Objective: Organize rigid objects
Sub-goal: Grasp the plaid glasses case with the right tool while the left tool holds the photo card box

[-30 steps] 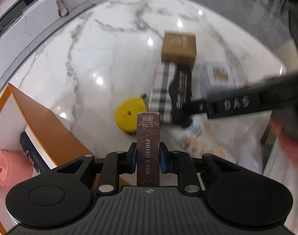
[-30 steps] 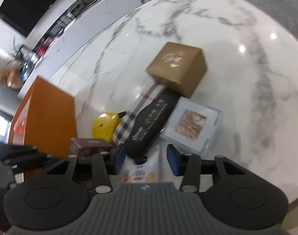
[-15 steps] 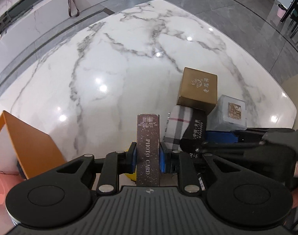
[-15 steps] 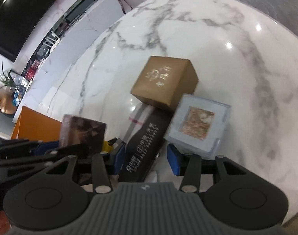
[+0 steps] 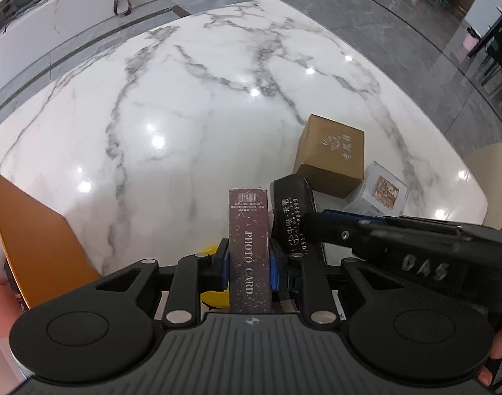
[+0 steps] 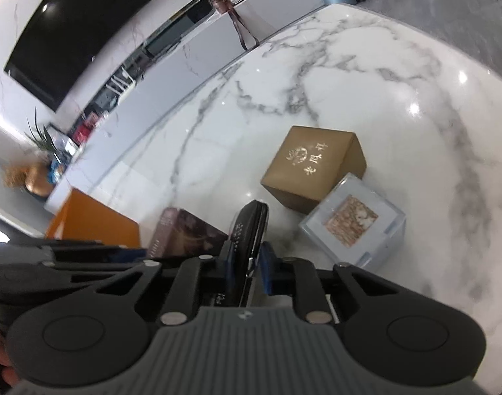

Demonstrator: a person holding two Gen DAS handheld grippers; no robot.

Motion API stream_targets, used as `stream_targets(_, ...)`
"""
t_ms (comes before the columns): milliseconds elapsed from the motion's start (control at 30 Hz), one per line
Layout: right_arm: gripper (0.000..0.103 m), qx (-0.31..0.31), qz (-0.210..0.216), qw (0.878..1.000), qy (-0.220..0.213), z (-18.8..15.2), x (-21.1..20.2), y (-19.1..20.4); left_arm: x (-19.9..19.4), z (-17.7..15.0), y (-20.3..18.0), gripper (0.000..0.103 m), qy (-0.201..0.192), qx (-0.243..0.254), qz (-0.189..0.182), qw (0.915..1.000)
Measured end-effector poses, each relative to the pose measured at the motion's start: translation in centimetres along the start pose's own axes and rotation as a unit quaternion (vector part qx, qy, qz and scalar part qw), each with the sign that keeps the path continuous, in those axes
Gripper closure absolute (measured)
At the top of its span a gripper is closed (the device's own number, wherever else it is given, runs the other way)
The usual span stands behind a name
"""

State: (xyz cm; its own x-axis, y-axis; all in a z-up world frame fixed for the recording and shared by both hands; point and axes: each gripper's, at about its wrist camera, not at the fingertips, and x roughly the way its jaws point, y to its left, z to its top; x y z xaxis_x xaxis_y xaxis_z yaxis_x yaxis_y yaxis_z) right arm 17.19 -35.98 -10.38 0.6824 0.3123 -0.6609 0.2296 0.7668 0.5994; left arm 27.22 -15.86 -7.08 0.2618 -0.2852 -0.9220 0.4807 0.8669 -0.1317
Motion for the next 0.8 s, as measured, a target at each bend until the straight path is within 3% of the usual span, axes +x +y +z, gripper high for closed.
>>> stream_targets(133,0.077,0.054,0.027,0.998,0.005,0.6,0.6,-0.5,0.0,0.0,1.0,0.078,-0.002,-0.024,-0.018,0.9996)
stream_targets(233,0.077,0.069,0.020,0.997,0.012,1.1,1.9,-0.3,-0.1,-0.1,1.6,0.078,-0.003,-0.035,-0.022,0.9992)
stream_targets(467,0.074,0.119,0.054,0.991,0.029,1.5,3.7,-1.4,0.0,-0.3,2.9,0.078,-0.001,-0.054,-0.045,0.9975)
stream_targets(667,0.080,0.121,0.031,0.990,0.066,0.9,4.8,-2.0,0.4,-0.7,2.3,0.078,0.001,-0.047,-0.043,0.9980)
stream_targets(800,0.082,0.073,0.013,0.996,0.055,0.8,4.0,-1.0,0.3,-1.1,2.2,0.078,-0.004,-0.054,-0.041,0.9977)
